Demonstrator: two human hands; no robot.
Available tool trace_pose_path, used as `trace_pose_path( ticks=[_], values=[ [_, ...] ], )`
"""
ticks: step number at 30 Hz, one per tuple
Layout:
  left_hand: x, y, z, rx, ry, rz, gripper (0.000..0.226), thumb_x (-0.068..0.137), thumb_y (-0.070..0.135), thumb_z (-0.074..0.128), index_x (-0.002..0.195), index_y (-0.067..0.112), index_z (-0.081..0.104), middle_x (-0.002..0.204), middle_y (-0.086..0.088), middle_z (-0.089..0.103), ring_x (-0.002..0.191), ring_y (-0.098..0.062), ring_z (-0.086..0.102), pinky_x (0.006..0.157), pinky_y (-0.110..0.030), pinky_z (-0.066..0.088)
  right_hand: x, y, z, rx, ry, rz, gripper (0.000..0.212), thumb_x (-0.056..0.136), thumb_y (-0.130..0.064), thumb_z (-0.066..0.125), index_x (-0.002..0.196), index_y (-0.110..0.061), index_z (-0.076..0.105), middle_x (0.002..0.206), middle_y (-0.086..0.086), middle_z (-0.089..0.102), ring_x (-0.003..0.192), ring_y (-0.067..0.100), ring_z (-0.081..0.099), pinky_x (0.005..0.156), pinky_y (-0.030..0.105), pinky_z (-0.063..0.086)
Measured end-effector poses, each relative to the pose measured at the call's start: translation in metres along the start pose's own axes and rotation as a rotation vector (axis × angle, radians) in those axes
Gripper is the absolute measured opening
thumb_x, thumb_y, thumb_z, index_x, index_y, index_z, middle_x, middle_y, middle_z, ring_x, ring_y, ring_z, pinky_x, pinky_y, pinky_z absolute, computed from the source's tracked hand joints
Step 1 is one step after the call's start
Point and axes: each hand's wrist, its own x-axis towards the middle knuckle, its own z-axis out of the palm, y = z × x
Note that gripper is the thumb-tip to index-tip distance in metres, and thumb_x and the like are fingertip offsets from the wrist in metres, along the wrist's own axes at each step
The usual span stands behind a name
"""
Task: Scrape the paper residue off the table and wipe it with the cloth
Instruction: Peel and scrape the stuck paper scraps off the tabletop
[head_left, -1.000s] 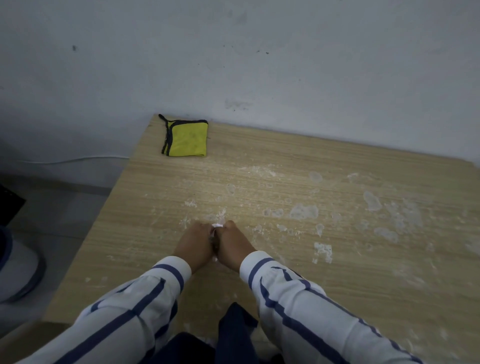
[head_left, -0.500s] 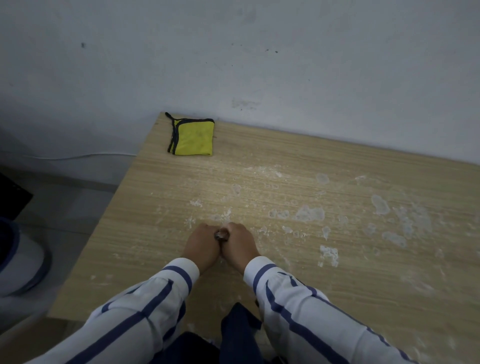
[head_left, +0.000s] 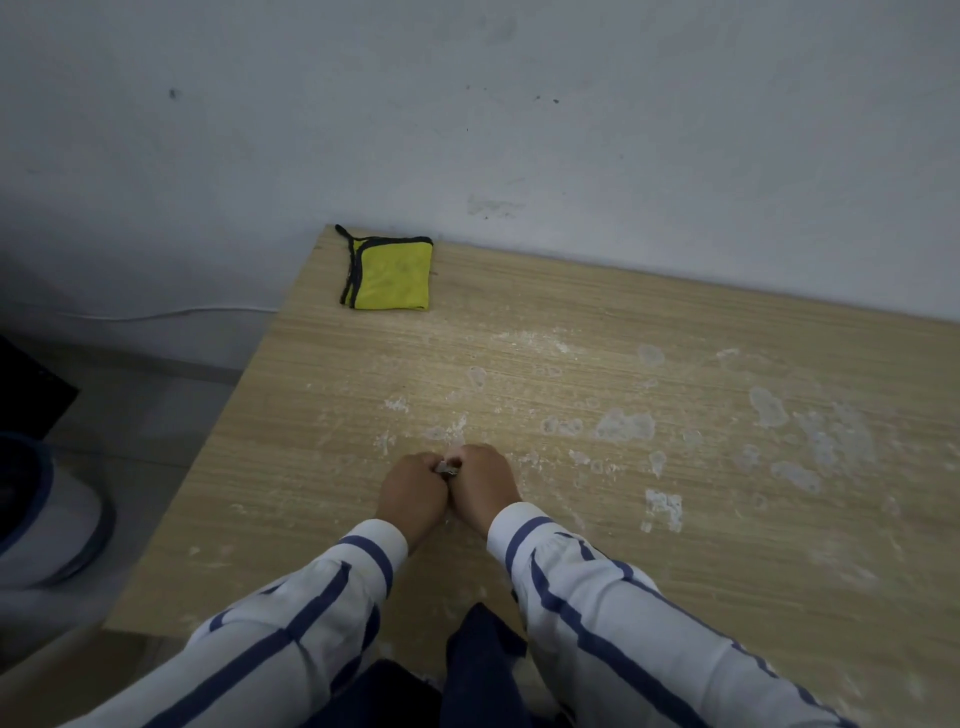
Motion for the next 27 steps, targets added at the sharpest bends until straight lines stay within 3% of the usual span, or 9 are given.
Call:
trace_pose_path(
  ticks=[7, 12, 15, 17, 20, 23, 27],
  values=[
    [0.001, 0.006, 0.001, -0.163, 0.021, -0.143, 0.031, 0.097, 0.011, 0.034, 0.104, 0.002, 0.062, 0.092, -0.017, 0.066, 0.080, -0.030, 0.062, 0.070, -0.039, 0.054, -0.007, -0.002, 0.001, 0.028, 0.074, -0.007, 0.014, 0.081, -0.004, 0.049, 0.070, -0.002, 0.058, 0.068, 0.010, 0.053, 0.055, 0.020, 0.043, 0.044, 0.024, 0.029],
    [-0.001, 0.012, 0.001, -0.203, 0.026, -0.188, 0.040, 0.102, 0.022, 0.030, 0.112, -0.002, 0.060, 0.090, -0.016, 0.063, 0.068, -0.021, 0.057, 0.050, -0.026, 0.042, -0.012, -0.005, -0.002, 0.206, 0.042, 0.019, 0.014, 0.091, -0.017, 0.049, 0.092, -0.003, 0.054, 0.080, 0.008, 0.057, 0.069, 0.022, 0.050, 0.060, 0.031, 0.040],
    [0.000, 0.012, 0.001, -0.256, 0.043, -0.180, 0.043, 0.102, 0.030, 0.033, 0.115, 0.000, 0.060, 0.106, -0.020, 0.065, 0.082, -0.028, 0.060, 0.067, -0.034, 0.050, -0.018, -0.006, -0.004, 0.381, -0.012, -0.008, 0.033, 0.093, -0.027, 0.050, 0.124, -0.018, 0.045, 0.109, 0.007, 0.062, 0.087, 0.025, 0.060, 0.066, 0.032, 0.048],
    [0.002, 0.010, 0.000, -0.199, 0.012, -0.167, 0.036, 0.101, 0.023, 0.038, 0.119, -0.001, 0.058, 0.114, -0.022, 0.063, 0.096, -0.033, 0.061, 0.084, -0.040, 0.052, -0.016, -0.003, -0.003, 0.289, -0.086, -0.100, 0.051, 0.093, -0.021, 0.050, 0.141, -0.027, 0.033, 0.132, 0.008, 0.055, 0.112, 0.028, 0.056, 0.083, 0.029, 0.045],
    [0.004, 0.007, -0.001, -0.109, -0.043, -0.177, 0.035, 0.098, 0.010, 0.038, 0.129, 0.001, 0.050, 0.128, -0.022, 0.055, 0.113, -0.031, 0.057, 0.085, -0.027, 0.051, -0.014, -0.001, 0.001, 0.123, -0.154, -0.171, 0.060, 0.088, -0.013, 0.054, 0.142, -0.025, 0.033, 0.133, 0.013, 0.050, 0.120, 0.031, 0.049, 0.098, 0.034, 0.039],
    [-0.003, 0.015, -0.007, 0.009, -0.045, -0.135, 0.039, 0.096, 0.005, 0.041, 0.134, 0.003, 0.045, 0.133, -0.017, 0.051, 0.117, -0.027, 0.054, 0.097, -0.027, 0.042, -0.016, -0.002, -0.003, 0.075, -0.186, -0.209, 0.060, 0.088, -0.012, 0.053, 0.143, -0.022, 0.031, 0.133, 0.016, 0.045, 0.121, 0.033, 0.044, 0.099, 0.035, 0.036],
    [-0.002, 0.015, -0.004, -0.387, -0.024, -0.226, 0.033, 0.095, 0.002, 0.034, 0.118, -0.009, 0.054, 0.115, -0.033, 0.058, 0.110, -0.043, 0.056, 0.073, -0.037, 0.053, -0.020, 0.000, -0.008, 0.058, -0.188, -0.258, 0.050, 0.088, -0.011, 0.051, 0.137, -0.021, 0.043, 0.130, 0.015, 0.050, 0.120, 0.030, 0.043, 0.095, 0.035, 0.036]
  ],
)
